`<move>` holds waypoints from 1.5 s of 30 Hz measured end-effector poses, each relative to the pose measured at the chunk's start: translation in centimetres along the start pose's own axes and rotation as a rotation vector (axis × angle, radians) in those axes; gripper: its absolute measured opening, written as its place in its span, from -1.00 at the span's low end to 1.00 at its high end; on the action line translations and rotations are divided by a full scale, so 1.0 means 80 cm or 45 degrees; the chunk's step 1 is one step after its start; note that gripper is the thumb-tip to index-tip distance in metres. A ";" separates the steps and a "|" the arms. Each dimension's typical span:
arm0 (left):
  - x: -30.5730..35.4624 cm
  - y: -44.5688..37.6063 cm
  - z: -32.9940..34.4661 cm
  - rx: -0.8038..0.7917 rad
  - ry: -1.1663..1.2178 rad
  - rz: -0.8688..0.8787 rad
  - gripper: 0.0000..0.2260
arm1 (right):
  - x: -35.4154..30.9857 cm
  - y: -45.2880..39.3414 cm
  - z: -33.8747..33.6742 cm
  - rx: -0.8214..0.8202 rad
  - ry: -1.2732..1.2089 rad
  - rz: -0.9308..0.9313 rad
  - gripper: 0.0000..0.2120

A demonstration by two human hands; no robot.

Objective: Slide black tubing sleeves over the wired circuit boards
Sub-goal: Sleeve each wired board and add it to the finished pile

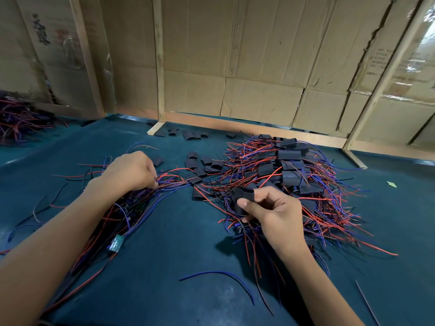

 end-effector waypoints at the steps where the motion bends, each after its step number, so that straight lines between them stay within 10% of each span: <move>1: 0.001 0.000 -0.003 -0.003 0.049 0.003 -0.88 | -0.001 0.000 0.000 -0.012 -0.036 -0.003 -0.65; 6: 0.005 0.006 -0.026 0.154 0.332 0.110 -0.89 | 0.000 0.001 0.010 -0.070 -0.216 -0.001 -0.90; 14: 0.045 0.044 -0.058 0.767 0.479 0.502 -0.85 | 0.001 -0.002 0.027 -0.245 -0.877 0.279 -0.43; 17: 0.062 0.053 -0.063 0.887 0.419 0.655 -0.84 | -0.003 -0.001 0.025 -0.262 -1.062 0.359 -0.55; 29: 0.148 0.076 0.040 0.690 0.507 1.212 -0.54 | -0.005 0.000 0.016 -0.027 -1.362 0.426 -0.87; 45: 0.148 0.101 0.085 0.703 0.285 1.190 -0.79 | -0.007 -0.002 -0.002 0.017 -1.320 0.346 -0.90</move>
Point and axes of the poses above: each hand's wrist, its own y-axis away from the middle knuckle, its own z-axis out of the palm, x = y × z, the point moved 5 cm from there along -y, towards the middle knuckle, and after that the axes turned 9 degrees about -x, right-handed, at the moved point
